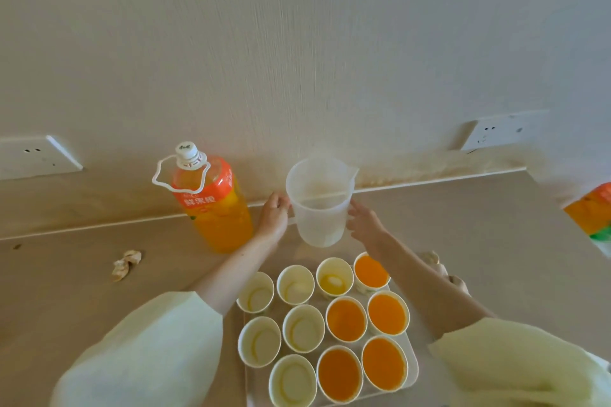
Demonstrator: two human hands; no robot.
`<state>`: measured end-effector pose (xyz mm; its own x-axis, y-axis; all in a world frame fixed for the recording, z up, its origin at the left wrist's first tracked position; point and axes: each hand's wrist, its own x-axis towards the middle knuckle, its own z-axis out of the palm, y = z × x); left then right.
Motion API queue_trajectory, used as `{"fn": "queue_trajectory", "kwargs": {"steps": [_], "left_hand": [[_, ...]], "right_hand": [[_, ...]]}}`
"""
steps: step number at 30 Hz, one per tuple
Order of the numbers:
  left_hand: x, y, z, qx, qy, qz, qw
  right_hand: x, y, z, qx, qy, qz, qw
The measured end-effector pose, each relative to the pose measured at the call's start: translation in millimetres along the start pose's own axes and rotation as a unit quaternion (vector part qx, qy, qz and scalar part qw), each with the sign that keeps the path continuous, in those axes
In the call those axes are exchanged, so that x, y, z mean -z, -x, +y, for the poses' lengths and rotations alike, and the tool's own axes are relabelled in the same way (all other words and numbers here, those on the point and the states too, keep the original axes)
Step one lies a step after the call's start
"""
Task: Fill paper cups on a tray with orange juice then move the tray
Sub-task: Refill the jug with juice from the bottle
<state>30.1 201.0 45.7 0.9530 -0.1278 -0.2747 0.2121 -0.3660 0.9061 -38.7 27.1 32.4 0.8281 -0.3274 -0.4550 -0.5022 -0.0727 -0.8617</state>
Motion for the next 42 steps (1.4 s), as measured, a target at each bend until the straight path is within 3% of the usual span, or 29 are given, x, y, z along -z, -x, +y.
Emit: {"fn": "queue_trajectory", "kwargs": {"steps": [4,8,12,15,18,21,23,25,29,36,40,42], "left_hand": [[1.4,-2.8,3.8,-0.003,-0.048,-0.029,0.998],[4.0,0.8,12.6,-0.006,-0.116,-0.045,0.992],[10.8,12.5,14.7,-0.095,-0.113,-0.018,0.989],[29.0,28.1,25.2,-0.192,-0.157,0.021,0.968],[59.2,40.0,47.7,-0.306,-0.2,0.06,0.929],[100.2,44.0,75.8,-0.391,-0.253,0.158,0.871],[128.7,39.6,89.4,-0.385,-0.31,0.221,0.841],[154.8,30.1,95.9,-0.333,-0.391,0.235,0.825],[187.4,12.2,96.0,-0.253,-0.484,0.111,0.83],[202.3,2.5,115.4,-0.243,-0.54,-0.024,0.806],[201.7,3.7,120.2,-0.26,-0.603,0.004,0.754],[193.7,10.5,120.7,-0.252,-0.61,0.041,0.75]], "right_hand": [[-3.1,0.6,3.0,-0.015,-0.05,0.025,0.998],[-4.6,4.0,0.7,-0.04,-0.002,0.045,0.998],[-6.4,12.9,-8.6,-0.111,0.125,0.035,0.985],[-16.4,33.6,-34.8,-0.123,0.17,-0.053,0.976],[-36.8,60.0,-72.1,-0.067,0.143,-0.156,0.975],[-65.6,73.0,-109.1,0.056,0.145,-0.191,0.969],[-91.6,70.0,-130.4,0.144,0.208,-0.148,0.956],[-115.6,63.4,-147.1,0.228,0.289,-0.086,0.926],[-155.8,47.3,-164.1,0.329,0.344,-0.125,0.87],[-180.9,26.6,-163.6,0.333,0.318,-0.098,0.882],[-183.5,20.3,-160.7,0.319,0.306,-0.083,0.893],[-186.7,19.9,-159.5,0.311,0.291,-0.076,0.902]]}}
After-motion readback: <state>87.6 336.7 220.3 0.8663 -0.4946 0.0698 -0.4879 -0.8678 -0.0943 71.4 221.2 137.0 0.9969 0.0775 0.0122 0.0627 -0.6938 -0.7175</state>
